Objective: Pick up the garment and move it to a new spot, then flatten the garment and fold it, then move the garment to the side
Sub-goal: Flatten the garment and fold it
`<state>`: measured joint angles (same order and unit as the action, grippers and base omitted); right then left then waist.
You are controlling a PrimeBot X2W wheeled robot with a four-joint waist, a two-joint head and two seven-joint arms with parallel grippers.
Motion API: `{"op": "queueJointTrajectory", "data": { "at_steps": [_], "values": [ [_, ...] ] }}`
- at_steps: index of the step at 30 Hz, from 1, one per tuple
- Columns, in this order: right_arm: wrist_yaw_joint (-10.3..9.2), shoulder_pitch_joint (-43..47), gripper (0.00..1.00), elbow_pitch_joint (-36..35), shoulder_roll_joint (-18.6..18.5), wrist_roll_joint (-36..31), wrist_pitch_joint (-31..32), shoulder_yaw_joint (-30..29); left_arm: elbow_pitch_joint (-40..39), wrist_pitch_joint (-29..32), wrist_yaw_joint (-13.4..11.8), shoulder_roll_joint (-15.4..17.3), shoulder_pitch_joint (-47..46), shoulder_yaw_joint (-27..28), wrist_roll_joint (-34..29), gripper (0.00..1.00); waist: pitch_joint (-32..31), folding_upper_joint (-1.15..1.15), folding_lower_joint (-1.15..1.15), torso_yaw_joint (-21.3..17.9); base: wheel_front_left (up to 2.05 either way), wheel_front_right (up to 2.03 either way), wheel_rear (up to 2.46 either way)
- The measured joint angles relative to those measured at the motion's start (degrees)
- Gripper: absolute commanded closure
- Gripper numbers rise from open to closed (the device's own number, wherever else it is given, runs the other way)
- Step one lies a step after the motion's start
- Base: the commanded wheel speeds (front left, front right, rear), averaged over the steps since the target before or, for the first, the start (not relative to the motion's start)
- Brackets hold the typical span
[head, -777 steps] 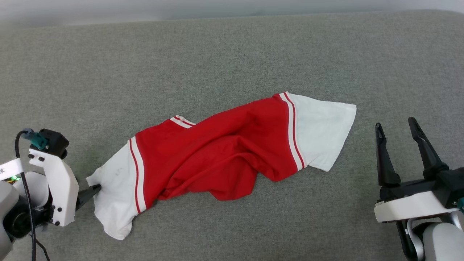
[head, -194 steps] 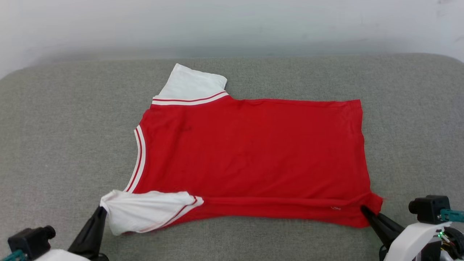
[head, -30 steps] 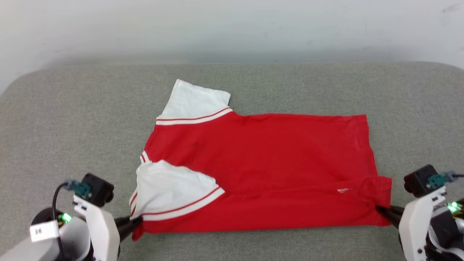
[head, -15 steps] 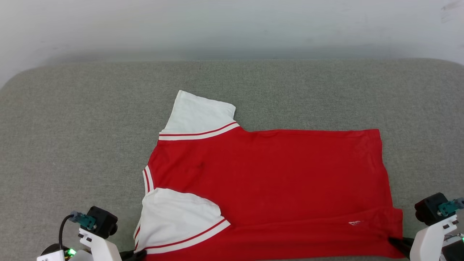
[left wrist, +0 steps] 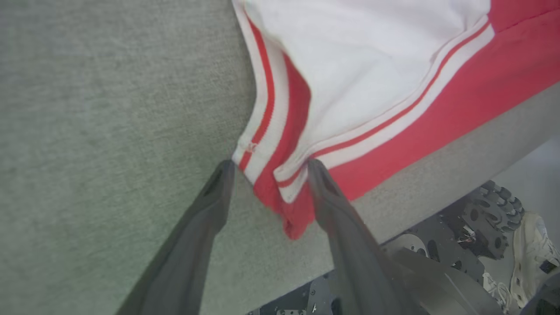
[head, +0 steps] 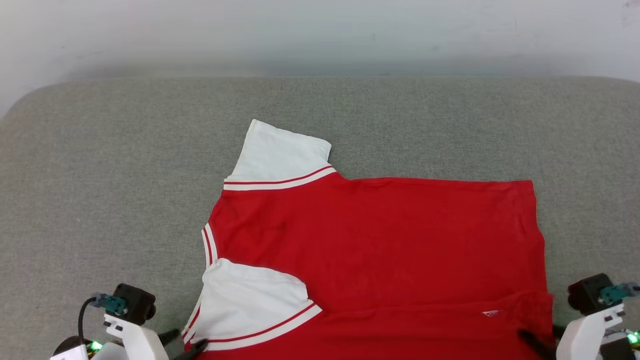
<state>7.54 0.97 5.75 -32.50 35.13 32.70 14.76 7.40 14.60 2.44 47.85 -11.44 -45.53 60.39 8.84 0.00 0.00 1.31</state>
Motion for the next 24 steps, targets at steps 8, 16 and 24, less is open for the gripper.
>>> {"op": "queueJointTrajectory", "data": {
  "at_steps": [8, 16, 24],
  "values": [
    [-0.02, -0.1, 0.0, -3.2, 1.1, -4.3, -9.1, -4.3, -5.6, -5.8, -3.1, 2.9, 0.6, 2.6, -2.9, 0.0, -1.9, 0.0, 0.0, 0.4, 0.0, 0.0, 0.0],
    [-0.01, -2.4, 0.0, -7.6, 10.2, -14.6, -21.8, -12.2, -7.8, -16.5, -10.7, 3.2, -2.9, 7.7, -10.7, 0.0, -2.6, 0.0, 0.0, -0.2, 0.0, 0.0, 0.0],
    [-0.01, -4.5, 0.0, -11.2, 20.2, -23.6, -32.4, -16.6, -5.6, -20.3, -11.3, 1.1, -10.9, 10.5, -13.9, 0.0, -2.1, 0.0, 0.0, -2.7, 0.0, 0.0, 0.0]
  ]
}}
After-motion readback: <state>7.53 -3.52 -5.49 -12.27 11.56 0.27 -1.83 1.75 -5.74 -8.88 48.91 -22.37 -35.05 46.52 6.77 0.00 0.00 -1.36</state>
